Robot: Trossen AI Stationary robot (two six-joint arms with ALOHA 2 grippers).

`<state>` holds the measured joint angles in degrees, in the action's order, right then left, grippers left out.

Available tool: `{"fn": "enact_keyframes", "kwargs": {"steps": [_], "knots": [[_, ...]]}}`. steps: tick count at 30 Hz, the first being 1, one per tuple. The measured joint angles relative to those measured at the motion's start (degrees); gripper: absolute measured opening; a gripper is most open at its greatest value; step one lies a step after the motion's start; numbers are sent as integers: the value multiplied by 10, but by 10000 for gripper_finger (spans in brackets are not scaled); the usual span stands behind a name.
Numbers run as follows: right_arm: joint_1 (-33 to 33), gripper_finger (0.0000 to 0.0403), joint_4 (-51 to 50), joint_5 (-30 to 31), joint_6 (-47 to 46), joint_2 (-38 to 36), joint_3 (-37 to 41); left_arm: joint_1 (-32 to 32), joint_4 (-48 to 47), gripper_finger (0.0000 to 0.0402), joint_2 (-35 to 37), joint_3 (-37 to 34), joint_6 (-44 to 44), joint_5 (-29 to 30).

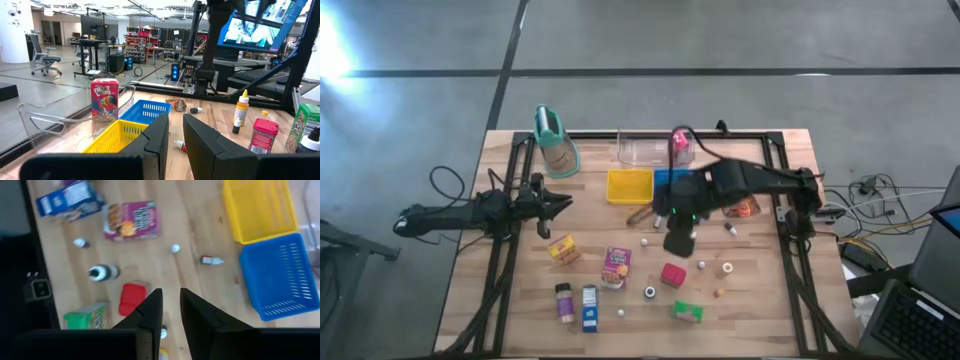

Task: Pick & Place Kitchen Items
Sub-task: Put the green cereal box into the transparent bin

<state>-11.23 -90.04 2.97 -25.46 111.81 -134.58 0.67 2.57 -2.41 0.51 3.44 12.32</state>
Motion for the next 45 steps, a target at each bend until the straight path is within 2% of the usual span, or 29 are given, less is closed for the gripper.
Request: {"fn": "enact_keyframes", "kwargs": {"steps": [5,9,18,22,33,45], "knots": [[-57,48,0,0,-15,0,0,0,0,65,0,0,0,0],[-99,62,0,1,-59,0,5,0,0,65,0,0,0,0],[-194,151,3,1,-205,-1,65,0,0,65,0,0,0,0],[-222,190,30,19,-232,0,95,0,0,65,0,0,0,0],[-238,268,105,18,-282,0,183,0,0,65,0,0,0,0],[-238,307,192,-6,-281,0,265,0,0,65,0,0,0,0]]}}
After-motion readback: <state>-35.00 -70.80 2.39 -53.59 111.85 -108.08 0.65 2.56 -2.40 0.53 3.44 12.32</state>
